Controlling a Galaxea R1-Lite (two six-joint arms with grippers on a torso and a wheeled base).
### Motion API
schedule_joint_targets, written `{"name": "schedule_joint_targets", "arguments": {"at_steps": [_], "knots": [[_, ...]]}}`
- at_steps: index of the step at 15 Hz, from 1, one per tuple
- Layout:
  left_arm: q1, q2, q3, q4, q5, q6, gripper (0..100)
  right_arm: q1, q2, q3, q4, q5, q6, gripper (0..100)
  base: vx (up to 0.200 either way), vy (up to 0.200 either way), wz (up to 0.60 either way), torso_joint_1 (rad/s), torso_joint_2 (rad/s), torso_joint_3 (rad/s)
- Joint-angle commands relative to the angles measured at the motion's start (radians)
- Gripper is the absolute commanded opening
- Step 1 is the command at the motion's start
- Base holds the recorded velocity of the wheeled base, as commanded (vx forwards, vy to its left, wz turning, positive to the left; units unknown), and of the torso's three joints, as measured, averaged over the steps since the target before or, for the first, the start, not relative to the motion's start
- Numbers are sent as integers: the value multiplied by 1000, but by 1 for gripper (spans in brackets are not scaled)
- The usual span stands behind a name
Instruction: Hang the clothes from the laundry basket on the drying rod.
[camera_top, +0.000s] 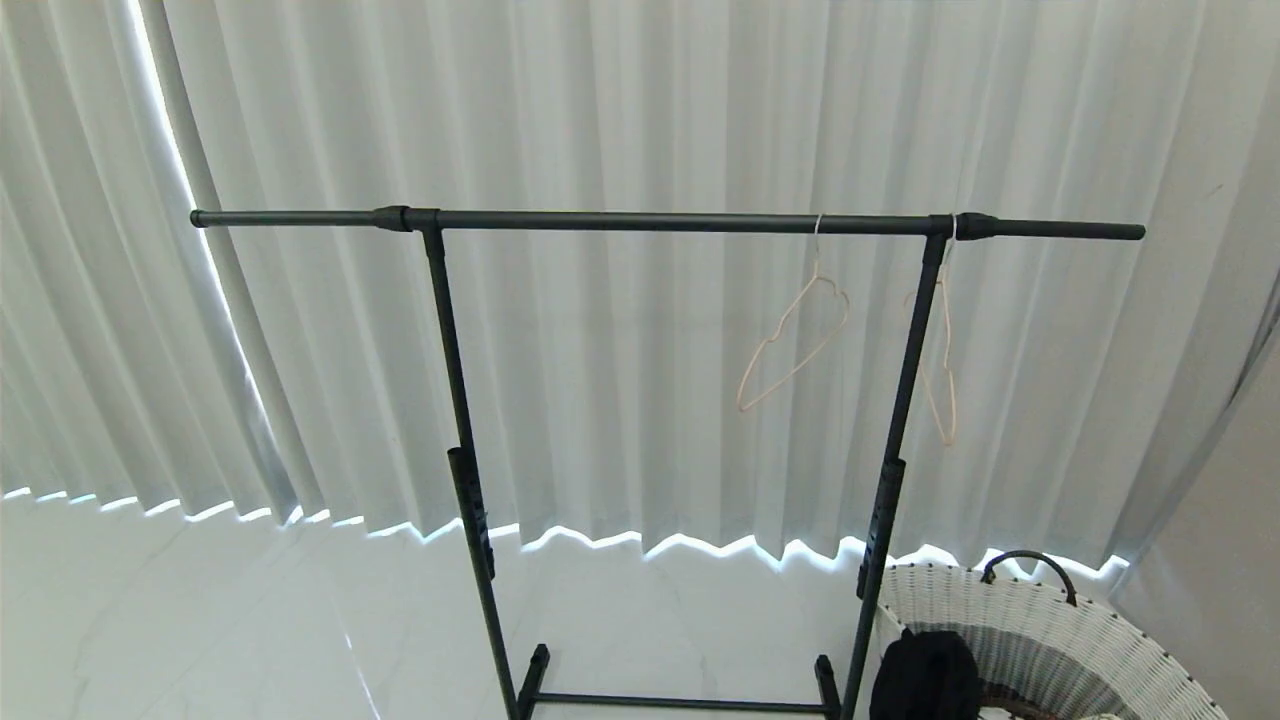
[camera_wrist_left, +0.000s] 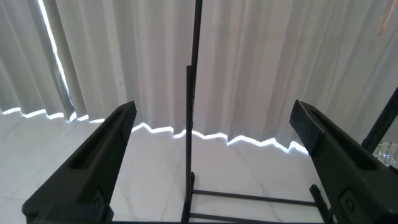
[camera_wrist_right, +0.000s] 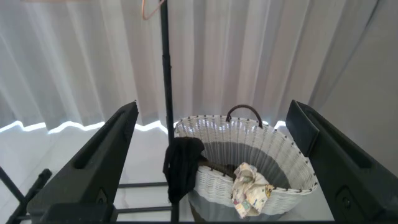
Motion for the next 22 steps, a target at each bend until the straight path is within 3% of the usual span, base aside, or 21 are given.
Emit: {"name": "schedule_joint_targets", "arguments": {"at_steps": [1,11,20,22], "knots": [[0,0,0,0,0,-1,100,0,0,0,0,0,0,100,0,0,0,-222,505,281],[0,0,0,0,0,2,100,0,0,0,0,0,-5,100,0,0,0,-185,452,266],[0,0,0,0,0,3,100,0,0,0,0,0,-8,100,0,0,0,-10,25,16],[0,0,0,0,0,5,100,0,0,0,0,0,-2,100,200,0,0,0,2,7]]}}
